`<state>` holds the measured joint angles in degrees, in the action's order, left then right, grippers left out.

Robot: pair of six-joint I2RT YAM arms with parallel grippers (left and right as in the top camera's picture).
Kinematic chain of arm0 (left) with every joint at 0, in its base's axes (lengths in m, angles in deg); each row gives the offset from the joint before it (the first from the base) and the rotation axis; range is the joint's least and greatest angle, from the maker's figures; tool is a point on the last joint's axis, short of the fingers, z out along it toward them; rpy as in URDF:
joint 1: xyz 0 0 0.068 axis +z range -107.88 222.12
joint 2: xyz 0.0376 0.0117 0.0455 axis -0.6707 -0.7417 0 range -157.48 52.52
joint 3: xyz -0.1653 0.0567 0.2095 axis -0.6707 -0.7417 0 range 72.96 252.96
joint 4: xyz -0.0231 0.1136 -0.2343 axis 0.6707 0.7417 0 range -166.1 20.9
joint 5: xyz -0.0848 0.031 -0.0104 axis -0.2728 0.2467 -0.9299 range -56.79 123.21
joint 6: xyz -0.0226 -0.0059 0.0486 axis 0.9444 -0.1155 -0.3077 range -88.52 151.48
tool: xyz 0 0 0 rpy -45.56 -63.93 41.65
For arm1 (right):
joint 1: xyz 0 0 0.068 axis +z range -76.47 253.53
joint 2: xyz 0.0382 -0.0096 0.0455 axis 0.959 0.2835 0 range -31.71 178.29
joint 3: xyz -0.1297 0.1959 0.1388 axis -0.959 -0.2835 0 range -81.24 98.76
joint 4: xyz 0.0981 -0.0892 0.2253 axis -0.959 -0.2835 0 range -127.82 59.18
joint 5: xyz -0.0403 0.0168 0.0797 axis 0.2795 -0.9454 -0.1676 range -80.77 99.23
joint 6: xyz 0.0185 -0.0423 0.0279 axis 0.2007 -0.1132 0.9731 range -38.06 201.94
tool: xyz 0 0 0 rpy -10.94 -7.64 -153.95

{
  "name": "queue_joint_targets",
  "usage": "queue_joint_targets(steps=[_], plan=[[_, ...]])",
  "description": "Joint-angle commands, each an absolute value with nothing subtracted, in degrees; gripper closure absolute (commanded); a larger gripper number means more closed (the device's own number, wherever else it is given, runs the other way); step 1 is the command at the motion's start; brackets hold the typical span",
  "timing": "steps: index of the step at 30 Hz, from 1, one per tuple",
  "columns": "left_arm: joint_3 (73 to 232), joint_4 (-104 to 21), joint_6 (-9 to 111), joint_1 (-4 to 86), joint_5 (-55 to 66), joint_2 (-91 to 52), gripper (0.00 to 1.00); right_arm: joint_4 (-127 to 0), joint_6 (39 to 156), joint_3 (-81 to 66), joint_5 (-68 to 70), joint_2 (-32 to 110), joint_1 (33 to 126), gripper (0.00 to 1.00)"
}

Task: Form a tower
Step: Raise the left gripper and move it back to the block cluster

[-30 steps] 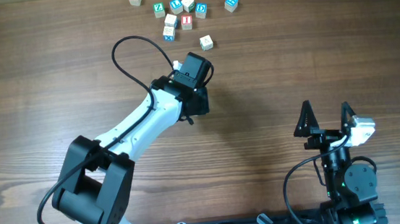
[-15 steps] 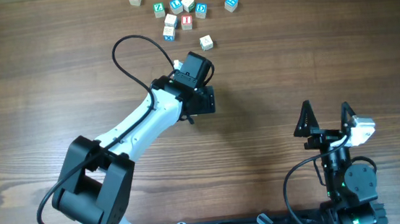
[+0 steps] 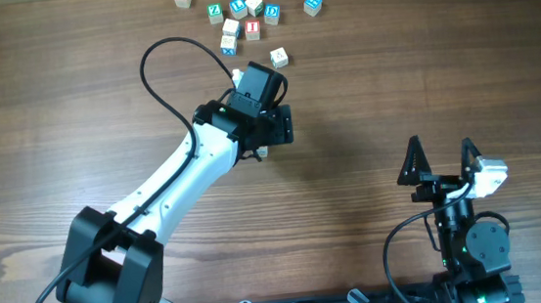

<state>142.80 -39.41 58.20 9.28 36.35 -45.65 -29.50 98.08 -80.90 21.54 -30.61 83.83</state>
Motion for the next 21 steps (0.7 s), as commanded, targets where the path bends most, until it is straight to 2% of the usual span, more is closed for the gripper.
queue_joint_targets(steps=[1, 6, 8, 10, 13, 15, 21], plan=[[147.0, -38.9, 54.1, 10.0, 37.9, -43.9, 0.18, -29.2, 97.1, -80.9, 22.3, -30.9, 83.6, 0.0], [159.5, -35.4, 54.1, 14.0, 39.3, -43.8, 0.25, -29.2, 97.1, -80.9, 22.3, -30.9, 83.6, 0.0], [162.0, -38.1, 52.2, 15.8, 39.3, -43.8, 0.37, -29.2, 97.1, -80.9, 22.3, -30.9, 83.6, 0.0], [163.1, -43.1, 51.2, 18.1, 39.3, -43.8, 0.96, -29.2, 97.1, -80.9, 22.3, -30.9, 83.6, 0.0], [164.1, -47.7, 53.2, 22.5, 38.1, -43.8, 0.96, -29.2, 97.1, -80.9, 22.3, -30.9, 83.6, 0.0], [166.8, -49.7, 53.1, 26.1, 31.9, -44.6, 0.96, -29.2, 97.1, -80.9, 22.3, -30.9, 83.6, 0.0], [188.0, -40.1, 49.0, 31.1, 18.4, -57.4, 0.96, -29.2, 97.1, -80.9, 22.3, -30.9, 83.6, 0.0]])
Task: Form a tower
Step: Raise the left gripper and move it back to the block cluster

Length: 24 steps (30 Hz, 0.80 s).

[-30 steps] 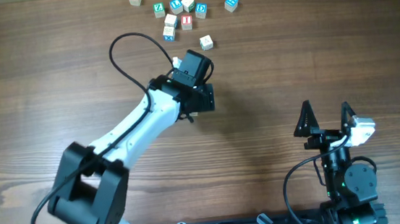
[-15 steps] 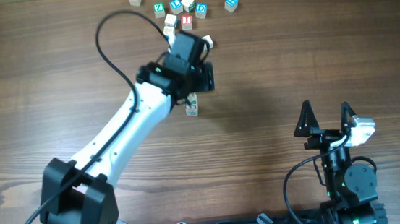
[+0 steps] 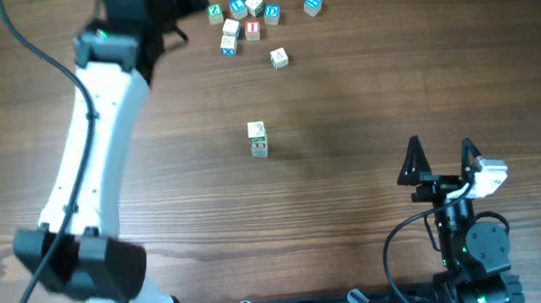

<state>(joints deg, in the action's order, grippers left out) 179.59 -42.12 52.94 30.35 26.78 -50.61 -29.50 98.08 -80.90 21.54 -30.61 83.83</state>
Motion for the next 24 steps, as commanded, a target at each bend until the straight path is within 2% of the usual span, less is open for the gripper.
queue_joint_targets(steps=[1, 3, 8, 9, 12, 13, 19, 24], plan=[[190.3, -39.3, 47.0, 30.6, 17.1, -60.2, 0.96, -29.2, 97.1, -80.9, 22.3, -30.9, 83.6, 0.0], [191.0, -39.0, 42.8, 29.1, 16.7, -64.5, 0.92, -29.2, 97.1, -80.9, 22.3, -30.9, 83.6, 0.0], [191.0, -37.9, 31.3, 24.0, 16.8, -74.2, 0.44, -29.2, 97.1, -80.9, 22.3, -30.9, 83.6, 0.0], [191.0, -37.9, 29.4, 23.4, 16.8, -75.5, 0.39, -29.2, 97.1, -80.9, 22.3, -30.9, 83.6, 0.0], [191.0, -37.9, 25.6, 21.7, 17.5, -79.6, 0.11, -29.2, 97.1, -80.9, 22.3, -30.9, 83.6, 0.0], [191.0, -38.1, 25.5, 21.4, 18.1, -81.0, 0.08, -29.2, 97.1, -80.9, 22.3, -30.9, 83.6, 0.0], [190.9, -38.1, 24.2, 20.4, 18.3, -86.4, 0.12, -29.2, 97.1, -80.9, 22.3, -30.9, 83.6, 0.0], [190.5, -37.5, 24.4, 19.7, 22.0, -88.1, 0.21, -29.2, 97.1, -80.9, 22.3, -30.9, 83.6, 0.0]])
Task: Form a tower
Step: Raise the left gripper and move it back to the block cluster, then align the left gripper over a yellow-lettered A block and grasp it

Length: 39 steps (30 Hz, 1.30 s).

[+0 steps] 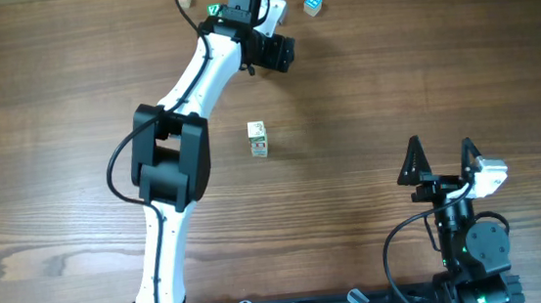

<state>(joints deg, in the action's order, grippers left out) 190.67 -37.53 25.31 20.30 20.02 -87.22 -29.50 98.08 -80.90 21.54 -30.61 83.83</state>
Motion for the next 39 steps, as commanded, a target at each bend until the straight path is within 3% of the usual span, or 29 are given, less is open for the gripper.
queue_joint_targets(steps=[1, 2, 18, 24, 31, 39], plan=[[190.2, -37.5, 24.4, 19.6, 22.4, -88.1, 0.24, -29.2, 97.1, -80.9, 22.3, -30.9, 83.6, 0.0], [190.2, -37.3, 24.5, 19.5, 23.1, -88.1, 0.3, -29.2, 97.1, -80.9, 22.3, -30.9, 83.6, 0.0], [190.2, -33.8, 44.0, 19.5, 38.3, -88.3, 0.4, -29.2, 97.1, -80.9, 22.3, -30.9, 83.6, 0.0], [190.2, -28.8, 47.0, 19.5, 44.0, -88.3, 0.5, -29.2, 97.1, -80.9, 22.3, -30.9, 83.6, 0.0], [190.2, -29.1, 47.3, 19.5, 37.4, -88.3, 0.35, -29.2, 97.1, -80.9, 22.3, -30.9, 83.6, 0.0], [190.2, -30.9, 47.4, 19.1, 32.6, -88.3, 0.27, -29.2, 97.1, -80.9, 22.3, -30.9, 83.6, 0.0]])
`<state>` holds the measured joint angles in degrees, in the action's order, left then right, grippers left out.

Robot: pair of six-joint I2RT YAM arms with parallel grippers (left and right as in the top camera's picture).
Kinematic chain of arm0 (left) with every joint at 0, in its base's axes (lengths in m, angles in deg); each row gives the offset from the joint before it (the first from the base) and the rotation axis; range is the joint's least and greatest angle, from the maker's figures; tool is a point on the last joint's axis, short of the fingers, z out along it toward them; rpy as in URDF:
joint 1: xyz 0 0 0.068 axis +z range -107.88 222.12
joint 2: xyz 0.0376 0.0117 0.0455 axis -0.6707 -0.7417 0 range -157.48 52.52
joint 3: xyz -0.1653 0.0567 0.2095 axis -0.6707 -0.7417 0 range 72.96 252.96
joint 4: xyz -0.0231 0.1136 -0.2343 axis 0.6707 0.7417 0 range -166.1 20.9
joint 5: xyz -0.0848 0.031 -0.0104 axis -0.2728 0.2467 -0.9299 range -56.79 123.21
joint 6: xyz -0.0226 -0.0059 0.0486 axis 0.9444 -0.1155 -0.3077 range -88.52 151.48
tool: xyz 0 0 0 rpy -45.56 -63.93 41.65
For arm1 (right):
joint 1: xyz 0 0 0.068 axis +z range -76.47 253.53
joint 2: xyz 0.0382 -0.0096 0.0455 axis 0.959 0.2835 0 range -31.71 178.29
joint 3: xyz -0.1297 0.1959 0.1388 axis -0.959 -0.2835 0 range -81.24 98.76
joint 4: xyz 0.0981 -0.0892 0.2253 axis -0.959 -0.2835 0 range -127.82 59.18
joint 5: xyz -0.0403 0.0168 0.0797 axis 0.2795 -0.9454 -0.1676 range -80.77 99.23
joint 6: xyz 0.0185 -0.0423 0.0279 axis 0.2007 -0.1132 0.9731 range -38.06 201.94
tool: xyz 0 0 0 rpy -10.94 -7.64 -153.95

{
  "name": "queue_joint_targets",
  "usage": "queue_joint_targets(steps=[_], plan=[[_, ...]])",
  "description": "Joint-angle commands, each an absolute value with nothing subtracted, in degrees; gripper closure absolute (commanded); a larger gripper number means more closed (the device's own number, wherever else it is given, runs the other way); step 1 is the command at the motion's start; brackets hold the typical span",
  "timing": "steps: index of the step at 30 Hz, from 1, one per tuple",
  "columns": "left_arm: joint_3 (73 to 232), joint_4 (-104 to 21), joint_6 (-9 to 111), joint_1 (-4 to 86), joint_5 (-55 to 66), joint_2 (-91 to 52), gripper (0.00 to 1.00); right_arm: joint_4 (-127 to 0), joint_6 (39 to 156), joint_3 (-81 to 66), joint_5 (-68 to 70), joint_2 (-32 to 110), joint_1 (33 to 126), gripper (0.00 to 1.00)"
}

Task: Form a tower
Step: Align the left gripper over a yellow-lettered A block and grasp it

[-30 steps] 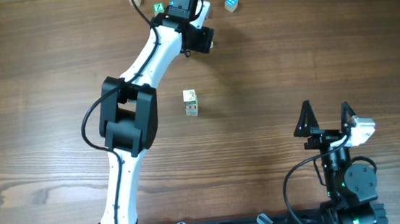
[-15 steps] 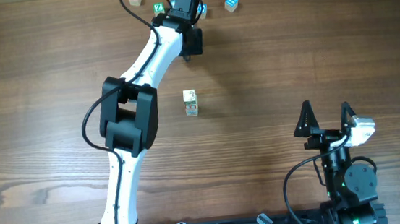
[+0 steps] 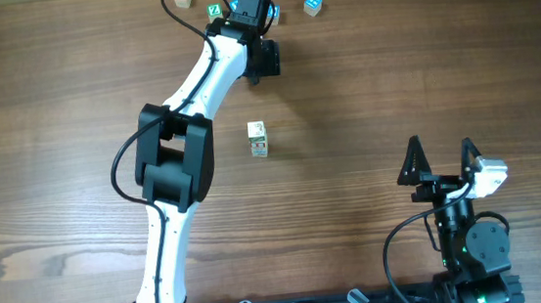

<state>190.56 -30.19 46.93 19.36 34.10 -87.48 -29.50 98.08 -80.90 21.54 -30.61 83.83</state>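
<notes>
A small stack of lettered wooden blocks (image 3: 258, 139) stands alone in the middle of the table. My left gripper (image 3: 264, 60) reaches to the far side and hangs over the cluster of loose blocks, hiding most of them. From overhead its fingers are covered by the wrist, so its state does not show. Loose blocks that still show are a red-lettered one, a green-lettered one (image 3: 214, 10) and a blue one (image 3: 312, 5). My right gripper (image 3: 440, 162) rests near the front right, open and empty.
The left arm's white link (image 3: 207, 78) stretches diagonally from the front left to the far centre, passing to the left of the stack. A black cable (image 3: 172, 8) loops near the far blocks. The right arm's base (image 3: 473, 247) sits at the front edge.
The left gripper has shifted a little to the left and turned over the far block cluster. The stack and the right arm have not moved.
First the left gripper was over the middle of the table where the stack stands. Then the arm was at the far left and the stack stood free. After that the gripper was over the far loose blocks, and it is still there now.
</notes>
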Motion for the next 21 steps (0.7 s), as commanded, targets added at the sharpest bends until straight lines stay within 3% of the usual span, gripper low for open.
queue_joint_targets(steps=[1, 9, 16, 21], plan=[[190.2, -31.3, 47.4, 19.1, 32.6, -88.3, 0.23, -29.2, 97.1, -80.9, 22.3, -30.9, 83.6, 0.0], [190.2, -35.8, 52.1, 18.9, 35.2, -89.1, 0.2, -29.2, 97.1, -80.9, 22.3, -30.9, 83.6, 0.0], [190.2, -37.6, 52.1, 18.9, 36.3, -91.0, 0.47, -29.2, 97.1, -80.9, 22.3, -30.9, 83.6, 0.0], [190.2, -37.0, 51.4, 19.0, 37.6, -90.5, 0.56, -29.2, 97.1, -80.9, 22.3, -30.9, 83.6, 0.0]])
